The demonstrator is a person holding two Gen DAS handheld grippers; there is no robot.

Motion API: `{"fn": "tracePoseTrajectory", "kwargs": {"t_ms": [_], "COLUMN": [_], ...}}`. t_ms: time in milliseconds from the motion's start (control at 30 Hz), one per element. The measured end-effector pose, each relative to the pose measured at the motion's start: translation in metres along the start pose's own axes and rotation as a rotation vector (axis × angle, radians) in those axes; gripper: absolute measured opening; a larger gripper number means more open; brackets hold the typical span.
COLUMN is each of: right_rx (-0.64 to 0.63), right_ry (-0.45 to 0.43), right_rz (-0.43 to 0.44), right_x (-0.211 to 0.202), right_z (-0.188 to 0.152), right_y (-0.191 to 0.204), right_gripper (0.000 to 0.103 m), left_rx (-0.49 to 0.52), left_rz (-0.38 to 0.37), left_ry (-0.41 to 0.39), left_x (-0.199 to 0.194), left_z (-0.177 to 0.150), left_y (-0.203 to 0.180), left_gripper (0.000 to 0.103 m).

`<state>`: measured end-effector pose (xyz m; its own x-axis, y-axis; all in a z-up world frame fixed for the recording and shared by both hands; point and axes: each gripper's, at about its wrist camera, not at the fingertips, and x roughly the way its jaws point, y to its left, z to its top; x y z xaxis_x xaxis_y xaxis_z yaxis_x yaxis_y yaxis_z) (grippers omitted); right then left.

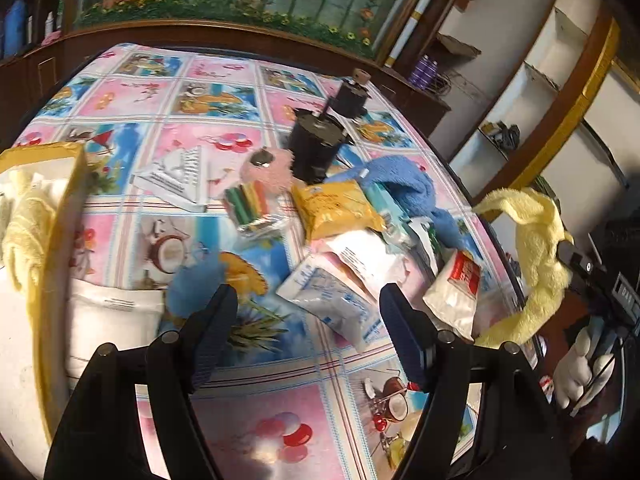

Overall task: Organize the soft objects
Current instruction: 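Move left tool to the white blue-printed packet and grasp it, then carry white packet and yellow towel into the box and open both tools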

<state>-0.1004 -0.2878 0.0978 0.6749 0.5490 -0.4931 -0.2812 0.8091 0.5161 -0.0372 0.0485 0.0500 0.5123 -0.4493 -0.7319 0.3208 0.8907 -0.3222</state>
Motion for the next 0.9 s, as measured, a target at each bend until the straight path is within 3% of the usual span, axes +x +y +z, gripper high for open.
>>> {"fn": "tracePoseTrajectory", "kwargs": {"t_ms": [133,300,333,367,433,467,767,900], "right_rx": [0.006,0.0,-0.002,-0.004,-0.014,-0.02,-0.099,-0.153], "right_ry": [0.016,0.046,0.053,0.059,0.07,0.073,0.088,0.095], "right_rz": [-0.001,0.006,0.006,0.007,0.01,0.012,0.038,0.075], "right_x": [0.004,0.015,0.018,0.021,0.024,0.025,0.036,0.045], "right_z": [-0.003,-0.009,-0.011,-0.012,-0.015,-0.015,-0.012,-0.007], "right_y": [-0.004,-0.001,0.001,0.002,0.006,0.008,0.046,0.079], "right_gripper": [0.045,0.045,0.045,0.045,0.045,0.045,0.045,0.045], "left_rx": [0.112,0.144,0.176,0.184,0.144,0.121,-0.013,-0.044], "left_rz": [0.034,0.113,0.144,0.142,0.063,0.052,-0.03,-0.01], "left_ry": [0.072,0.142,0.115,0.112,0.108,0.1,-0.064,-0.133], "left_x": [0.028,0.067,0.067,0.068,0.063,0.059,-0.015,-0.063], "left_z": [-0.007,-0.009,-0.01,-0.01,-0.009,-0.008,-0.004,-0.004], "left_y": [-0.036,-0.053,-0.058,-0.06,-0.056,-0.053,-0.027,-0.003], "left_gripper": [0.075,0.078,0.076,0.058,0.035,0.033,0.031,0.031]}}
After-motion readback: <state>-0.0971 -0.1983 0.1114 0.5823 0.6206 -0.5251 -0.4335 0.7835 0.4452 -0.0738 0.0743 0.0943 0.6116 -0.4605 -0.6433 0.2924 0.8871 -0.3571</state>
